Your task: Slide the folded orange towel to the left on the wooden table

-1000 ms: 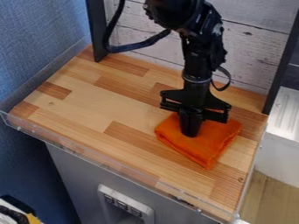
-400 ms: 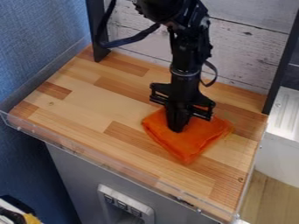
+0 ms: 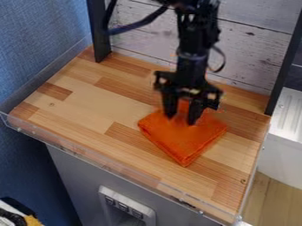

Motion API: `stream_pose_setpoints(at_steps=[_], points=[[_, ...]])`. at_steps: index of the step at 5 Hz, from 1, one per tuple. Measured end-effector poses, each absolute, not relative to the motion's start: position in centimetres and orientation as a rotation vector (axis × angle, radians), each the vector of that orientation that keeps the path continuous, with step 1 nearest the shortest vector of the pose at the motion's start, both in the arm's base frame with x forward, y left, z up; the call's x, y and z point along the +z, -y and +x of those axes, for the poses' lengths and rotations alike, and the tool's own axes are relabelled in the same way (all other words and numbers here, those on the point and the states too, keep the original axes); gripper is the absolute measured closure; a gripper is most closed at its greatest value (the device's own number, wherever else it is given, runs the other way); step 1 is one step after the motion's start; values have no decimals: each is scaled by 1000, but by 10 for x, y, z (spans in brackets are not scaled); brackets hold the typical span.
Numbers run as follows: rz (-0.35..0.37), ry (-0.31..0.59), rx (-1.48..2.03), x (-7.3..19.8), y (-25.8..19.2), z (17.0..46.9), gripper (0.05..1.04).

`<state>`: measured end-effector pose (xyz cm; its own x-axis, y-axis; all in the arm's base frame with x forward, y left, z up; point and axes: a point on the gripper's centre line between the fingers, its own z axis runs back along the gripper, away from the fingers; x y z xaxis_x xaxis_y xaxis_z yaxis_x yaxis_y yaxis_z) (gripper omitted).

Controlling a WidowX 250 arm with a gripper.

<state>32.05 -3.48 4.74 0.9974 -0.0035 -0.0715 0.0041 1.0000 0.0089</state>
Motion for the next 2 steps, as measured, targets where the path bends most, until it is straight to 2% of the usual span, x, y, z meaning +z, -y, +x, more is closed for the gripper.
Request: stream_pose_setpoints(at_steps=[1, 2], points=[[4, -52, -5, 70, 43, 326, 90], [-4, -21, -14, 93, 53, 329, 85]])
